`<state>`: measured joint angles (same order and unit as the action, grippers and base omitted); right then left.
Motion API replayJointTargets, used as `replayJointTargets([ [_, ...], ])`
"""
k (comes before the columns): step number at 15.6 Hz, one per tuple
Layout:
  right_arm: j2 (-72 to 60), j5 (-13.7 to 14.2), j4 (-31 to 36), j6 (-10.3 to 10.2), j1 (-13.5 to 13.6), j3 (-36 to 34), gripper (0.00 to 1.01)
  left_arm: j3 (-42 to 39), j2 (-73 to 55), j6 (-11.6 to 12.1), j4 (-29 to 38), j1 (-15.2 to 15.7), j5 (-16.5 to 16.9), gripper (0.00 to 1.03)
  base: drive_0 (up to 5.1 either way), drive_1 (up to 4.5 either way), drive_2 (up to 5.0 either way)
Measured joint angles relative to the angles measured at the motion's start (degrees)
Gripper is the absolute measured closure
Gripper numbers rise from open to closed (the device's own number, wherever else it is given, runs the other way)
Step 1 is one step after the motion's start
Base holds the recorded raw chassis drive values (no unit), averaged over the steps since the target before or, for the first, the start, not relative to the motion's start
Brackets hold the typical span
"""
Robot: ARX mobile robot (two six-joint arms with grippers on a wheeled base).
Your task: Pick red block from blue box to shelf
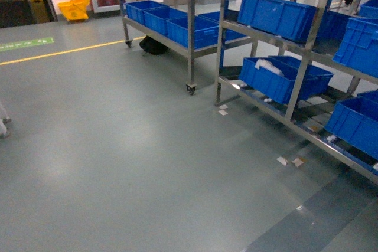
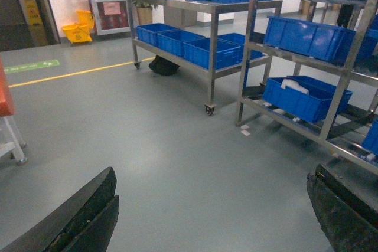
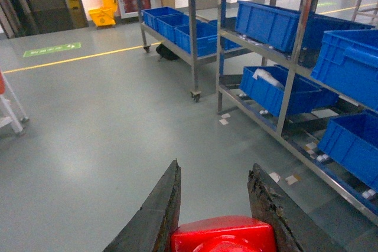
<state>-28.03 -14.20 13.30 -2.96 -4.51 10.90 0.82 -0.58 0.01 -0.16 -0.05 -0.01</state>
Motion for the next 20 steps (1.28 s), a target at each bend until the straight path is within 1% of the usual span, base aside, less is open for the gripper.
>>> replayJointTargets([
  [10, 0.09, -0.02, 0.09, 0.0, -0.02, 0.0, 0.73, 0.0, 0.0, 0.0, -0.02, 0.0, -0.07, 0.05, -1.6, 2.77, -5.9],
  [20, -0.07, -0.02, -0.09, 0.0, -0.02, 0.0, 0.73, 0.0, 0.0, 0.0, -0.02, 0.0, 0.0, 0.05, 0.0, 4.32, -4.3],
])
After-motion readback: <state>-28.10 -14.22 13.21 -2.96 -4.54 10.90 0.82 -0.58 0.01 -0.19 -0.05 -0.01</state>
